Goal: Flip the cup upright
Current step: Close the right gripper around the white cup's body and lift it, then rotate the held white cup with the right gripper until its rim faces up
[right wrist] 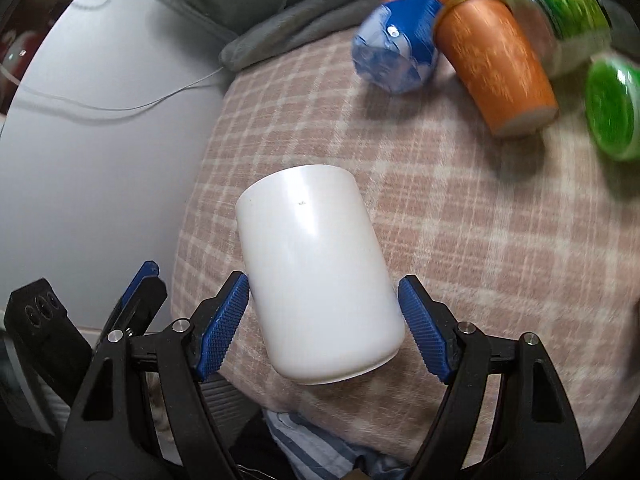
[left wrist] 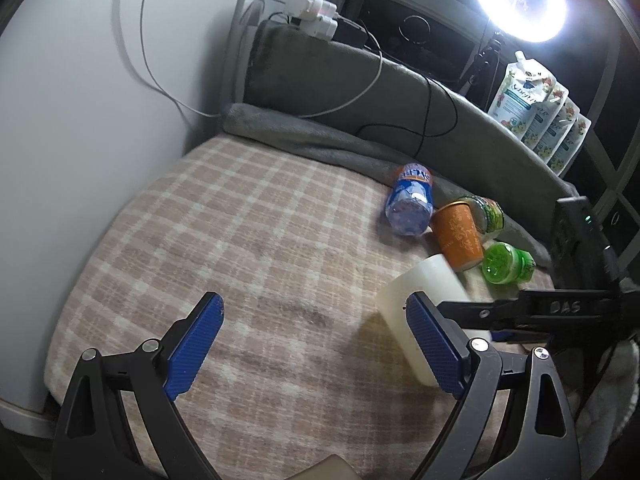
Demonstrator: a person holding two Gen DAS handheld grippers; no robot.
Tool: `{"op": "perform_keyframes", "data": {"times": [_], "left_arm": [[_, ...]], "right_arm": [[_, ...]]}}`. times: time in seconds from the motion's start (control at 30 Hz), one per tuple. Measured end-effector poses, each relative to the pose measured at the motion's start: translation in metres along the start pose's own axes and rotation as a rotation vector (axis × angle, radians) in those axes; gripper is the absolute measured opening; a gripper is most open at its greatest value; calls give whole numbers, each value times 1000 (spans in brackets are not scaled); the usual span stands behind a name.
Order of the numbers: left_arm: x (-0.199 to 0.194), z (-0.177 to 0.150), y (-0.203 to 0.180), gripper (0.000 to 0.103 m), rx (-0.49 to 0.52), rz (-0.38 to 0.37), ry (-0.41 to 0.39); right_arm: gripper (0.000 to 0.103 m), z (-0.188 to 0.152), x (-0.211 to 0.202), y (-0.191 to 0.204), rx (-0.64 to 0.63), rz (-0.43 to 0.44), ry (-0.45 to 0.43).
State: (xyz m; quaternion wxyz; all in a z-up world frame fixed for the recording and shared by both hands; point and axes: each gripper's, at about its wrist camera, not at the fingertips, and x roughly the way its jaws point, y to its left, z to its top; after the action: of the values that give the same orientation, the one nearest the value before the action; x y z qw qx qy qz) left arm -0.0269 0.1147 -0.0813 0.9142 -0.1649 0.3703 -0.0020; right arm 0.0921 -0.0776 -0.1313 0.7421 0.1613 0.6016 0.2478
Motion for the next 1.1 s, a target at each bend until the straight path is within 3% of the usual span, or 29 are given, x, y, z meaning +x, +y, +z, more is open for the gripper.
{"op": "perform_keyframes", "data": {"times": [0.17, 0.37, 0.47, 0.77, 0.93, 1.1], "left_arm": [[3, 2, -1, 92, -20, -22, 32], [7, 4, -1, 92, -75, -43, 73], [10, 5, -4, 92, -91, -62, 97], [38, 4, -31, 92, -173, -245, 242], [55, 7, -43, 92, -170, -240, 267], [71, 7, -46, 92, -176, -226, 295]], "right_arm": [[81, -1, 12, -1, 11, 0, 22], [83, -4, -7, 5, -80, -12, -21], [84, -8, -31, 3, -137, -35, -82], [84, -32, -106, -25, -234, -163, -319], [84, -50, -135, -54, -212, -253, -403], [84, -61, -147, -81, -172, -314, -415]]}}
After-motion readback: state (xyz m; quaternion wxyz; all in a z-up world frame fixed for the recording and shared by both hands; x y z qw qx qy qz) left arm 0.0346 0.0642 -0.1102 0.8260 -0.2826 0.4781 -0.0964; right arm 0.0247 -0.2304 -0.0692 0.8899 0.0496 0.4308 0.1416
